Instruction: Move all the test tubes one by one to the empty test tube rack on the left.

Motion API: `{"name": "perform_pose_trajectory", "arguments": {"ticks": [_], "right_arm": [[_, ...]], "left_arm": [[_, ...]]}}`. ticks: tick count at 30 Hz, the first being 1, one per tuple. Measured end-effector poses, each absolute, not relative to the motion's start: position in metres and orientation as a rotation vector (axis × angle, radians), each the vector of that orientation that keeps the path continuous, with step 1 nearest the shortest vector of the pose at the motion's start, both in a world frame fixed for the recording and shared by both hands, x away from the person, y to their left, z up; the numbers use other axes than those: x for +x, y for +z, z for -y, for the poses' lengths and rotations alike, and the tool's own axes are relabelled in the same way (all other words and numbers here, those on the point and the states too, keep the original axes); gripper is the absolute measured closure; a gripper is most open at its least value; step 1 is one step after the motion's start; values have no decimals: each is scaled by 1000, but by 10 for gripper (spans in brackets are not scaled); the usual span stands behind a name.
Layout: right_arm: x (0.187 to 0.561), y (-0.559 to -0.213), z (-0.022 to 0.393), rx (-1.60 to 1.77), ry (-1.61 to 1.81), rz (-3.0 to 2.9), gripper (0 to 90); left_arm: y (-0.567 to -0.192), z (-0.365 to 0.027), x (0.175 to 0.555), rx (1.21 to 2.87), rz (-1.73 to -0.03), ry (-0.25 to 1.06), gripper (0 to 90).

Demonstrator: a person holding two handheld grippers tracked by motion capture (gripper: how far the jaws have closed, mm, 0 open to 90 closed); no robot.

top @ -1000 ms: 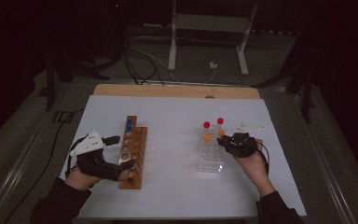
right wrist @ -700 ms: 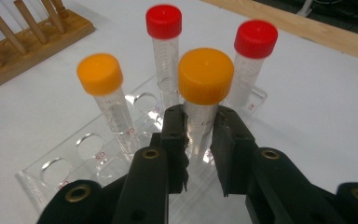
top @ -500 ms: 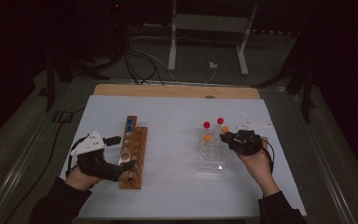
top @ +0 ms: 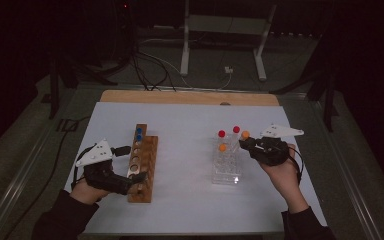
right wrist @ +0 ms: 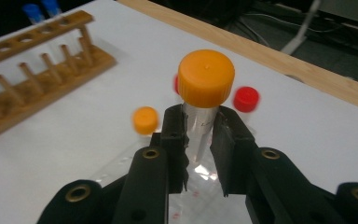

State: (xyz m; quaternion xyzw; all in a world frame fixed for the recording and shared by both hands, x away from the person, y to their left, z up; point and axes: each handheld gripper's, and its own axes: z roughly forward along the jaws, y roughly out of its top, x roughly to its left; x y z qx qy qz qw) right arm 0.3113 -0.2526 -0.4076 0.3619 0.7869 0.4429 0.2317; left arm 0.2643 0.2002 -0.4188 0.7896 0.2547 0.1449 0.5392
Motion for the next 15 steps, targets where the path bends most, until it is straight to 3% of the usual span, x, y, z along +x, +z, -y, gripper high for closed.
{"name": "perform_pose_trajectory", "arguments": {"ticks": [15], "right_arm": [[288,-404,221,881,1247,-2279,754]], "left_arm": [[-415,-189,264,1897,-576,322,16]]}}
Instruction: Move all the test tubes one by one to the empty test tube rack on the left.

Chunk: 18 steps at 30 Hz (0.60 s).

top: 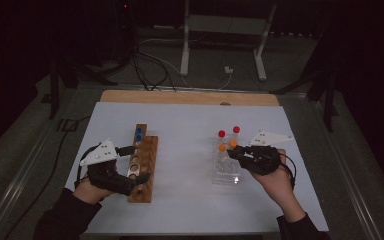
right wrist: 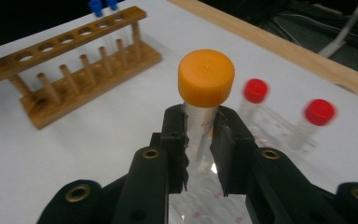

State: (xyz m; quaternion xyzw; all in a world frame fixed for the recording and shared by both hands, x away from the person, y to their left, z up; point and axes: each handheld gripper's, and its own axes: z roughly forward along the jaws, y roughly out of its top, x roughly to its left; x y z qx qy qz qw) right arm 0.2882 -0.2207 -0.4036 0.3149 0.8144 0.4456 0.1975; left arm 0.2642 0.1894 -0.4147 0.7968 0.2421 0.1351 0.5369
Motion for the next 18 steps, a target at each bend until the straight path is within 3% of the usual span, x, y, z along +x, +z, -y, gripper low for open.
{"name": "perform_pose_trajectory", "arguments": {"ticks": [18], "right_arm": [[281,-418,170,748,1269,-2393,753]], "left_arm": [[-414,-158,268,1951,-500,275,20]]}}
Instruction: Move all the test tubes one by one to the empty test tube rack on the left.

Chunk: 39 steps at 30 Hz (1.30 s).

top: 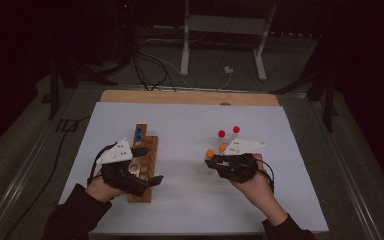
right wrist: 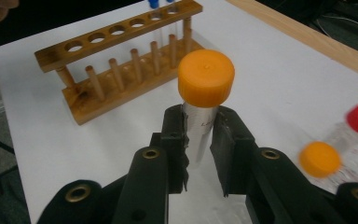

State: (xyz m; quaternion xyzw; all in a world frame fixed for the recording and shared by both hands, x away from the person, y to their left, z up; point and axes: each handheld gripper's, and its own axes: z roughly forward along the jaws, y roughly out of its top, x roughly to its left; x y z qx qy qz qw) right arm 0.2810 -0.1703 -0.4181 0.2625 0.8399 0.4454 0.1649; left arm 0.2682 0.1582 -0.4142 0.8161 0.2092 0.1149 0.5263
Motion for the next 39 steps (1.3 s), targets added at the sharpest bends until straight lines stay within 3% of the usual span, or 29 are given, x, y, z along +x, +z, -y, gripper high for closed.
{"name": "perform_pose_trajectory", "arguments": {"ticks": [18,39], "right_arm": [[271,-440,138,686,1264,-2496,754],[266,-445,121,639,1263,-2541,753]], "left_arm": [[-413,-125,268,1970,-407,231,80],[-424,-95,271,2034,-343,268,529]]}}
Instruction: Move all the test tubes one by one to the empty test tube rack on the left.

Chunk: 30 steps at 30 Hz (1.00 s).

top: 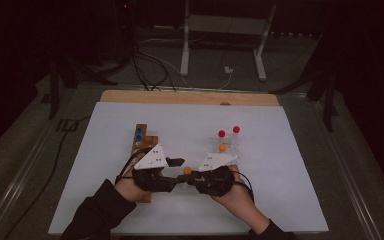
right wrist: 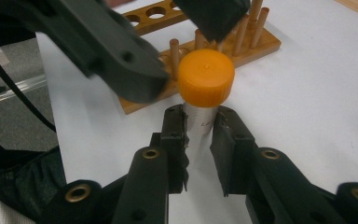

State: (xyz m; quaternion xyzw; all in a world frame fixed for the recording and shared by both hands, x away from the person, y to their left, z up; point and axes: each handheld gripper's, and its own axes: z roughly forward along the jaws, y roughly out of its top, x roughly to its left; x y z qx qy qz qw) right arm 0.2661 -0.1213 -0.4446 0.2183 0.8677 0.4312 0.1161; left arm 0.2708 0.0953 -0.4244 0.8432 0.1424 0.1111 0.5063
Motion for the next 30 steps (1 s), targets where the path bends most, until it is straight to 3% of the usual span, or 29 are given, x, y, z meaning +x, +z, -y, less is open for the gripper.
{"name": "perform_pose_trajectory", "arguments": {"ticks": [10,22,30], "right_arm": [[265,-444,119,630,1263,-2548,753],[264,-440,123,621,1309,-2529,739],[264,-433,139,657,1351,-2474,573]], "left_arm": [[-428,-88,272,2071,-328,290,700],[-420,-91,272,2062,-318,301,719],[-407,-109,275,2044,-366,345,719]]}}
